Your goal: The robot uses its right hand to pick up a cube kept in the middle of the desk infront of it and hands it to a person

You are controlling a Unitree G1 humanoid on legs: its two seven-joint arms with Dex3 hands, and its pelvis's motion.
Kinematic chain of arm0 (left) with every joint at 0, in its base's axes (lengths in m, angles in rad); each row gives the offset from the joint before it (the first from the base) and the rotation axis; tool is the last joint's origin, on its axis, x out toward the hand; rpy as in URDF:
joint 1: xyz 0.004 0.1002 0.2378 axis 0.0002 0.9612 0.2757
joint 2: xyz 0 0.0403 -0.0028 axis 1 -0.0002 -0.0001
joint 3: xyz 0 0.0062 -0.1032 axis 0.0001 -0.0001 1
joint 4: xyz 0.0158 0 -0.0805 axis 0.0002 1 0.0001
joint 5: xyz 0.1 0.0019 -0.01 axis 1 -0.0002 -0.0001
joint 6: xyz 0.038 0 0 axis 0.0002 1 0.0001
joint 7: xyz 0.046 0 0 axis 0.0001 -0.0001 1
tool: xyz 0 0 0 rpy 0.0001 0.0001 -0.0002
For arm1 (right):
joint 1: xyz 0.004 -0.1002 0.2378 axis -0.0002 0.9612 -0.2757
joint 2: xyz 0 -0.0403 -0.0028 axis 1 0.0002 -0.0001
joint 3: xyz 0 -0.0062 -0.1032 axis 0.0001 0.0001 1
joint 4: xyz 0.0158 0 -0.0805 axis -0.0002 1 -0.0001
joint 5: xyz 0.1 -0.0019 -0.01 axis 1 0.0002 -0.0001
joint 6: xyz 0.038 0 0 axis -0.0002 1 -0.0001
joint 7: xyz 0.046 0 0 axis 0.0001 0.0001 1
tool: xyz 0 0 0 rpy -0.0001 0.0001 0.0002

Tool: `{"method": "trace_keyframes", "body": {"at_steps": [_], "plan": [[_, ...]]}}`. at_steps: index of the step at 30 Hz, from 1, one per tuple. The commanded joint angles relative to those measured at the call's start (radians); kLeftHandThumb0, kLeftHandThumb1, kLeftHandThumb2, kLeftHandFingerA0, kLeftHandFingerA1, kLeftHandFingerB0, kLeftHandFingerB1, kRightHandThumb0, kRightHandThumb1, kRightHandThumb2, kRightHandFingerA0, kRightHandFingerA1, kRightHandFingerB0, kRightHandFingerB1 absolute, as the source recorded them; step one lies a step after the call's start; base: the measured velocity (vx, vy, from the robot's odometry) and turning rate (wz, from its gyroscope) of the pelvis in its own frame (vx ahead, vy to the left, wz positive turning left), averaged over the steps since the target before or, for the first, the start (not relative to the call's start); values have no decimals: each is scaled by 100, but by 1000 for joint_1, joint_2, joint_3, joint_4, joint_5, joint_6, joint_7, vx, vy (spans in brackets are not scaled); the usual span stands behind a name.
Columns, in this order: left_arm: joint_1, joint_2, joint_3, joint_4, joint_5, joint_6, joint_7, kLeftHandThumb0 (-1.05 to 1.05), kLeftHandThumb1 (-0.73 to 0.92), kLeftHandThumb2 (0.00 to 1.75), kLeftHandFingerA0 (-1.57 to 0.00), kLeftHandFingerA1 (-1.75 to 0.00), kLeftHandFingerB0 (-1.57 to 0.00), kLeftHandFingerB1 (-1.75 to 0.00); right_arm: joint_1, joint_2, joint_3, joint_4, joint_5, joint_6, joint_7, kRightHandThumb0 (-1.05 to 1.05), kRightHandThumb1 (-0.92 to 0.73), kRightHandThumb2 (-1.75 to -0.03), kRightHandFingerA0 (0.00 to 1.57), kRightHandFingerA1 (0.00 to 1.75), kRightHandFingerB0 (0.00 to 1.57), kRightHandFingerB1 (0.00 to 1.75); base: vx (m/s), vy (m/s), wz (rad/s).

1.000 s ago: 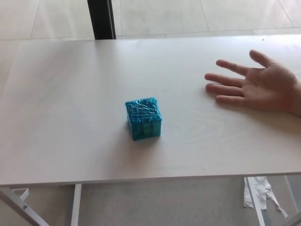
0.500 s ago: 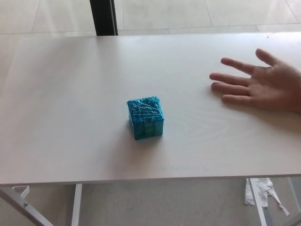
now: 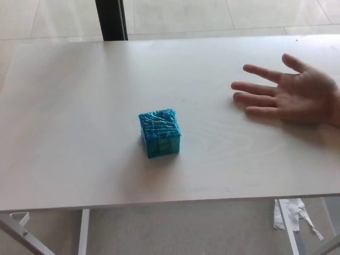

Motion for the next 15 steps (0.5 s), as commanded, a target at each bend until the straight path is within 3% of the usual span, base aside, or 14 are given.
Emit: {"method": "trace_keyframes", "body": {"at_steps": [1, 2, 3, 4, 5, 6, 7, 10, 11, 12, 15], "plan": [[-13, 8, 50, 3, -82, 26, 0, -66, 71, 62, -52, -55, -37, -40, -159, 60, 192, -116, -39, 241, 106, -67, -59, -59, 29, 58, 31, 33, 0, 0, 0], [-12, 2, 45, 6, -75, 23, 4, -67, 71, 62, -53, -54, -36, -40, -184, 66, 241, -72, -83, 252, 118, -68, -59, -58, 30, 55, 31, 33, 0, 0, 0], [-14, -1, 46, 8, -76, 24, 7, -70, 56, 94, -48, -63, -29, -52, -197, 74, 259, -45, -85, 267, 123, -67, -58, -58, 32, 52, 32, 32, 0, 0, 0], [-14, -2, 47, 9, -76, 25, 9, -70, 56, 94, -48, -63, -29, -52, -201, 77, 265, -37, -83, 275, 124, -67, -58, -58, 32, 52, 32, 32, 0, 0, 0], [-13, -5, 46, 9, -75, 21, 8, -67, 71, 61, -53, -55, -35, -41, -212, 82, 281, 1, -91, 254, 127, -67, -58, -58, 35, 50, 32, 33, 0, 0, 0], [-12, -5, 40, 8, -67, 19, 14, -66, 71, 61, -54, -55, -36, -41, -223, 90, 300, 29, -97, 256, 130, -70, -46, -84, 29, 56, 26, 45, 0, 0, 0], [-12, -7, 40, 9, -67, 17, 10, -70, 57, 94, -48, -63, -29, -52, -237, 96, 314, 61, -93, 260, 139, -73, -59, -59, 33, 50, 32, 32, 0, 0, 0], [-16, -13, 36, 7, -67, 25, 16, -71, 57, 94, -48, -63, -30, -52, -279, 110, 374, 145, -138, 249, 137, -77, -60, -59, 33, 50, 34, 34, 0, 0, 0], [-15, -16, 34, 6, -68, 23, 13, -68, 71, 61, -52, -55, -35, -38, -291, 115, 401, 178, -153, 221, 142, -75, -60, -59, 28, 51, 34, 35, 0, 0, 0], [-15, -17, 30, 6, -66, 24, 15, -71, 58, 95, -49, -63, -30, -51, -301, 120, 421, 197, -165, 215, 144, -77, -61, -60, 28, 53, 33, 36, 0, 0, 0], [-14, -22, 20, 5, -64, 26, 25, -67, 56, 96, -50, -64, -29, -51, -316, 139, 462, 225, -189, 233, 145, -78, -61, -60, 28, 56, 33, 36, 0, 0, 0]]}}
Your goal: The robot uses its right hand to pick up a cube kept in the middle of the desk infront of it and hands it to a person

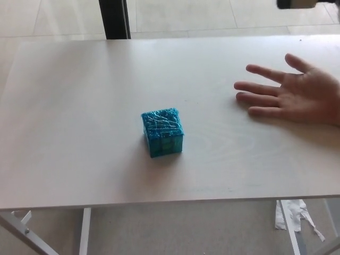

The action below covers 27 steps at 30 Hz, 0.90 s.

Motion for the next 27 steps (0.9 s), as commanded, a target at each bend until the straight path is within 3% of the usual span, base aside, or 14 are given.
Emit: {"method": "trace_keyframes", "body": {"at_steps": [1, 4, 5, 6, 8, 9, 11, 12, 15, 21, 22, 25, 26, 27], "plan": [[3, -7, 2, 4, -36, 26, 10, -72, 57, 94, -49, -62, -29, -51, -39, 36, 89, 71, -102, 47, 44, -74, -61, -60, 32, 51, 35, 34, 0, 0, 0], [1, -6, 5, 6, -45, 30, 6, -67, 55, 95, -48, -63, -26, -51, -50, 41, 120, 90, -131, 47, 49, -75, -62, -60, 30, 50, 33, 33, 0, 0, 0], [4, -6, 3, 4, -45, 25, 0, -67, 71, 61, -52, -55, -33, -39, -54, 42, 146, 107, -153, 30, 54, -78, -64, -61, 30, 51, 33, 32, 0, 0, 0], [5, -8, 5, 4, -49, 19, -7, -67, 70, 62, -52, -55, -34, -40, -54, 47, 164, 126, -173, 2, 42, -77, -62, -59, 41, 97, 36, 36, 0, 0, 0], [2, -9, 3, 3, -51, 21, -5, -68, 70, 62, -52, -56, -34, -40, -54, 53, 180, 137, -189, -9, 32, -77, -62, -60, 46, 91, 36, 37, 0, 0, 0], [1, -13, 4, 1, -54, 22, -1, -71, 55, 94, -47, -64, -29, -52, -55, 60, 188, 155, -196, -18, 27, -78, -61, -59, 48, 107, 39, 37, 0, 0, 0], [-1, -12, 6, 1, -62, 36, 2, -68, 68, 61, -53, -54, -34, -40, -57, 71, 217, 169, -214, 11, 54, -79, -61, -59, 37, 68, 39, 36, 0, 0, 0], [0, -11, 7, 2, -65, 38, -1, -68, 56, 95, -45, -62, -27, -51, -52, 75, 223, 172, -217, 10, 59, -80, -60, -59, 32, 61, 39, 36, 0, 0, 0], [0, -10, 1, 5, -64, 38, 7, -66, 70, 61, -54, -54, -36, -40, -35, 78, 240, 191, -233, -18, 67, -79, -62, -59, 32, 52, 38, 36, 0, 0, 0], [8, -13, -4, 5, -70, 29, -4, -69, 55, 95, -48, -63, -28, -51, 11, 79, 294, 172, -272, -8, 114, -79, -64, -60, 32, 50, 38, 36, 0, 0, 0], [9, -13, -5, 7, -70, 25, -4, -68, 70, 61, -52, -55, -35, -39, 20, 83, 295, 178, -273, -22, 103, -79, -63, -60, 34, 51, 41, 35, 0, 0, 0], [5, -15, -10, 7, -67, 30, 9, -67, 70, 62, -53, -54, -36, -39, 54, 87, 311, 171, -288, -56, 97, -77, -63, -60, 40, 50, 42, 35, 0, 0, 0], [4, -15, -15, 9, -64, 32, 6, -73, 57, 95, -48, -62, -32, -51, 64, 89, 314, 169, -291, -71, 94, -79, -64, -61, 38, 50, 41, 35, 0, 0, 0], [4, -16, -14, 9, -66, 31, 7, -67, 70, 61, -53, -54, -38, -39, 69, 91, 317, 171, -296, -84, 90, -80, -58, -64, 41, 54, 41, 37, 0, 0, 0]]}}
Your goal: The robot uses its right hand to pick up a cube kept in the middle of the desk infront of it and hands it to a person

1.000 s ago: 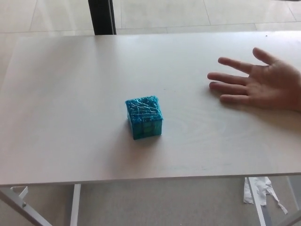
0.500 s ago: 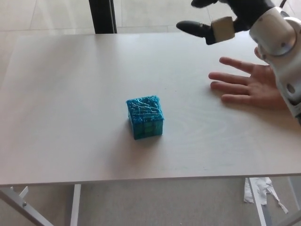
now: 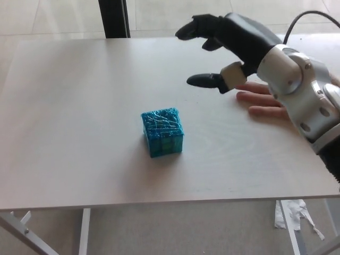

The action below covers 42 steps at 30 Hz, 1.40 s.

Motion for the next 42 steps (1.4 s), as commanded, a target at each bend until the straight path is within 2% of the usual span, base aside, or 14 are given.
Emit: {"method": "trace_keyframes", "body": {"at_steps": [1, 3, 6, 7, 8, 15, 16, 23, 24, 25, 27, 33, 36, 42], "plan": [[3, -1, -5, 3, -18, 19, 9, -67, 70, 61, -53, -54, -38, -39, 40, 8, 16, 0, -46, -81, 3, -80, -58, -64, 41, 54, 41, 37, 0, 0, 0], [-2, -4, 3, 5, -28, 30, 13, -69, 55, 93, -48, -62, -33, -51, 52, 16, 24, -18, -54, -55, 24, -78, -65, -61, 35, 53, 40, 37, 0, 0, 0], [1, -7, 1, 7, -28, 29, 15, -66, 69, 61, -53, -54, -37, -38, 66, 23, 29, -38, -68, -30, 32, -80, -66, -61, 32, 54, 38, 38, 0, 0, 0], [6, -8, -12, 9, -15, 11, 15, -67, 55, 94, -47, -62, -27, -51, 67, 31, 39, -25, -81, -27, 29, -79, -65, -60, 35, 52, 40, 36, 0, 0, 0], [6, -10, -10, 8, -19, 11, 15, -66, 70, 61, -54, -56, -36, -40, 70, 34, 41, -21, -85, -31, 27, -80, -65, -61, 36, 52, 40, 36, 0, 0, 0], [5, -13, -15, 8, -25, 22, 17, -67, 54, 94, -48, -63, -31, -52, 81, 60, 43, 0, -104, -38, 23, -80, -67, -61, 36, 54, 40, 36, 0, 0, 0], [4, -14, -14, 8, -27, 23, 17, -66, 70, 61, -53, -54, -37, -39, 78, 68, 45, 3, -109, -24, 27, -79, -67, -61, 32, 53, 38, 37, 0, 0, 0], [5, -14, -28, 5, -26, 16, 12, -66, 71, 61, -52, -54, -37, -39, 75, 109, 58, 26, -141, 10, 33, -81, -68, -61, 32, 54, 37, 37, 0, 0, 0], [3, -14, -27, 4, -28, 20, 14, -70, 56, 94, -47, -62, -32, -52, 78, 115, 67, 32, -153, 15, 31, -81, -69, -62, 30, 53, 35, 37, 0, 0, 0], [1, -14, -26, 5, -31, 23, 14, -67, 70, 61, -50, -53, -37, -40, 80, 117, 75, 33, -164, 21, 35, -81, -69, -62, 30, 53, 36, 36, 0, 0, 0], [2, -14, -30, 7, -26, 18, 20, -73, 56, 94, -48, -62, -33, -52, 85, 124, 84, 48, -171, 18, 28, -80, -68, -61, 31, 52, 37, 35, 0, 0, 0], [-5, -19, -29, 9, -31, 28, 20, -66, 69, 61, -55, -54, -41, -39, 98, 168, 95, 115, -182, 5, 12, -82, -66, -61, 30, 60, 34, 40, 0, 0, 0], [-7, -15, -37, 7, -23, 31, 17, -68, 55, 95, -48, -63, -31, -51, 85, 173, 122, 129, -209, 8, 32, -85, -69, -62, 24, 60, 30, 40, 0, 0, 0], [-11, -18, -22, 8, -43, 38, 27, -65, 68, 60, -55, -55, -42, -40, 95, 177, 139, 72, -216, 87, 115, -85, -68, -61, 14, 56, 23, 38, 0, 0, 0]]}}
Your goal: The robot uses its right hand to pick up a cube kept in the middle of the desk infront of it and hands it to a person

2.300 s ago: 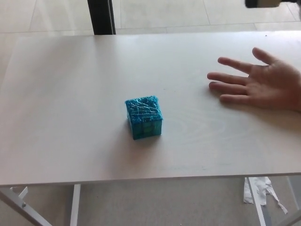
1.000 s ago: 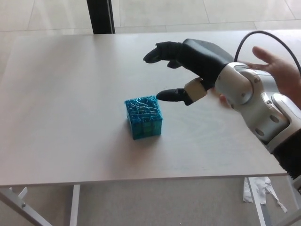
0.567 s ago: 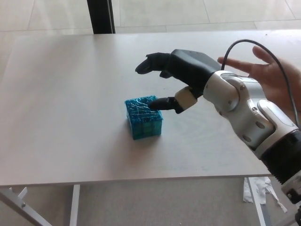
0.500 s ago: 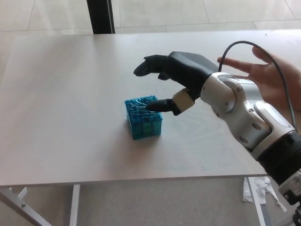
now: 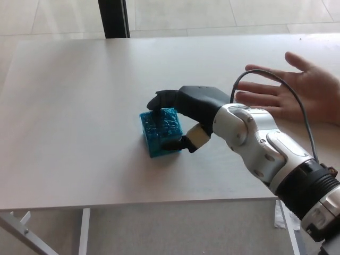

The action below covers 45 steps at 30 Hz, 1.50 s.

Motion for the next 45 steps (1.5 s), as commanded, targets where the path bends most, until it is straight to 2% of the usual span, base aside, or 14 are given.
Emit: {"method": "trace_keyframes", "body": {"at_steps": [1, 2, 9, 10, 13, 14, 20, 25, 27, 28, 36, 37, 38, 45], "plan": [[-1, 2, 9, 4, -21, 20, 12, -65, 69, 60, -54, -55, -42, -40, 9, 3, 16, -40, -25, 73, 87, -84, -67, -61, 14, 54, 22, 37, 0, 0, 0], [2, 3, 4, 2, -14, 16, 8, -69, 55, 94, -49, -63, -36, -53, 10, 1, 21, -47, -28, 77, 96, -84, -65, -61, 15, 54, 22, 37, 0, 0, 0], [7, -3, -3, 6, -10, 13, 12, -67, 54, 94, -50, -62, -36, -53, 35, -7, 41, -79, -53, 30, 44, -73, -50, -56, 26, 60, 24, 38, 0, 0, 0], [8, -3, -2, 6, -11, 13, 11, -66, 69, 60, -56, -52, -44, -40, 47, -2, 38, -77, -61, 18, 0, -65, -51, -56, 38, 62, 28, 39, 0, 0, 0], [10, -1, -11, 4, -3, 11, 7, -69, 57, 95, -49, -62, -35, -53, 71, 9, 37, -41, -99, -48, -167, -43, -52, -55, 75, 79, 42, 44, 0, 0, 0], [12, -4, -6, 1, -9, 13, 14, -66, 54, 94, -50, -62, -37, -54, 80, 12, 50, -6, -138, -75, -283, -33, -61, -63, 82, 155, 50, 58, 0, 0, 0], [11, -11, -3, 3, -13, 8, 16, -66, 71, 61, -60, -55, -43, -42, 97, -4, 79, 19, -197, -86, -419, -22, -65, -65, 88, 163, 50, 62, 0, 0, 0], [24, -9, -27, -1, 10, -1, 10, -68, 57, 97, -53, -62, -34, -53, 105, -16, 104, 30, -224, -78, -445, -23, -64, -67, 85, 162, 45, 58, 0, 0, 0], [25, -13, -18, 2, -3, 0, 8, -68, 71, 61, -59, -53, -42, -41, 110, -24, 117, 40, -240, -80, -475, -26, -63, -66, 85, 160, 48, 55, 0, 0, 0], [24, -15, -17, 3, -4, -1, 9, -69, 56, 96, -55, -64, -37, -54, 111, -22, 117, 54, -238, -81, -485, -25, -66, -64, 86, 162, 60, 52, 0, 0, 0], [42, -12, -50, -1, 20, -31, 6, -68, 59, 99, -53, -64, -35, -55, 100, -37, 148, 82, -241, -43, -374, -34, -62, -64, 86, 165, 90, 66, 0, 0, 0], [43, -13, -46, 0, 13, -27, 4, -69, 72, 61, -61, -55, -44, -42, 104, -47, 150, 71, -243, -42, -359, -33, -66, -67, 87, 165, 86, 72, 0, 0, 0], [39, -13, -35, 3, -2, -10, 7, -68, 58, 97, -56, -64, -38, -54, 107, -57, 144, 55, -236, -40, -339, -32, -70, -74, 83, 158, 81, 87, 0, 0, 0], [48, -5, -40, 3, -4, -5, 17, -66, 59, 97, -57, -65, -38, -55, 70, -106, 44, -39, -173, -87, -304, -23, -57, -95, 89, 175, 83, 119, 0, 0, 0]]}}
